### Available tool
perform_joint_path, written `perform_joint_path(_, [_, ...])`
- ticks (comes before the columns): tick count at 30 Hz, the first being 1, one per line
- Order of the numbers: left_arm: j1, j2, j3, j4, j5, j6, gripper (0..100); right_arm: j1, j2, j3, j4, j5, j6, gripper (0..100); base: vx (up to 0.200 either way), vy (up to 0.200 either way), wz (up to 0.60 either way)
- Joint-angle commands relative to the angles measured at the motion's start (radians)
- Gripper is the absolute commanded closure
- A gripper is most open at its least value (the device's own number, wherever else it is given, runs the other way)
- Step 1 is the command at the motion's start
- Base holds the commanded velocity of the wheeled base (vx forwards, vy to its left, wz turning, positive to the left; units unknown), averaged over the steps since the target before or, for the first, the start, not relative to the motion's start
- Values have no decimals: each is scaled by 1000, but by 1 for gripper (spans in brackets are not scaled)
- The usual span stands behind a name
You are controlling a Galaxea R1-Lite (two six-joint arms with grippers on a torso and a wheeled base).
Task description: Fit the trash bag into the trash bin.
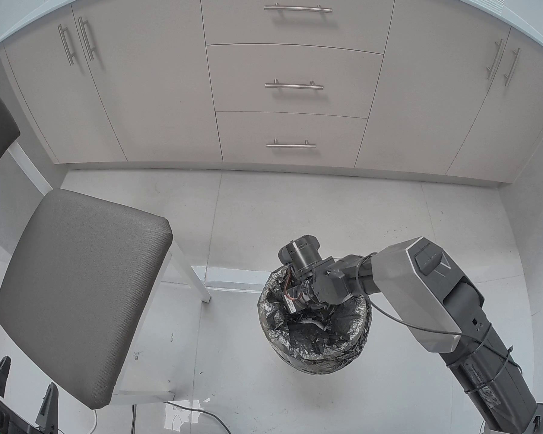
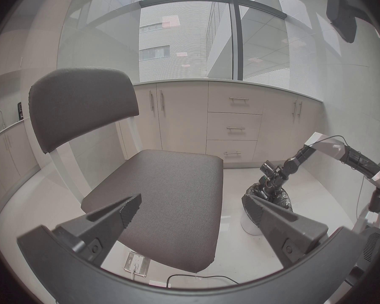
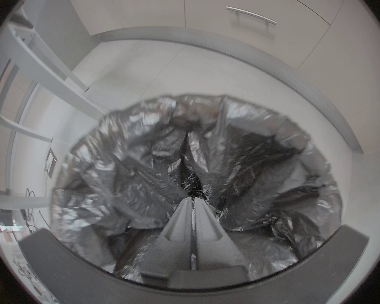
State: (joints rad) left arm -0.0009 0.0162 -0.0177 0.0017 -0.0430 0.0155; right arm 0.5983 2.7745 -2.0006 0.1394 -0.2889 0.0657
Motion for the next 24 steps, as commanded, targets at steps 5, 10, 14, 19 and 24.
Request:
perform_joint_path(5, [-1,-16,18,0,0,0,0,-9,159,1,-124,-45,-81,100,0,0,0])
perform_joint_path(10, [-1,-16,18,0,0,0,0,-11,182,1,-130,-59,-84,100,0,0,0])
perform_joint_path(14, [-1,-16,18,0,0,0,0,-20,171,1,-130,-62,-87,100,0,0,0])
perform_joint_path(19, [-1,-16,18,0,0,0,0,-28,70,1,-90,-84,-109,100,0,0,0])
perform_joint_path(24, [-1,-16,18,0,0,0,0,-28,-93,1,86,-99,-110,100,0,0,0])
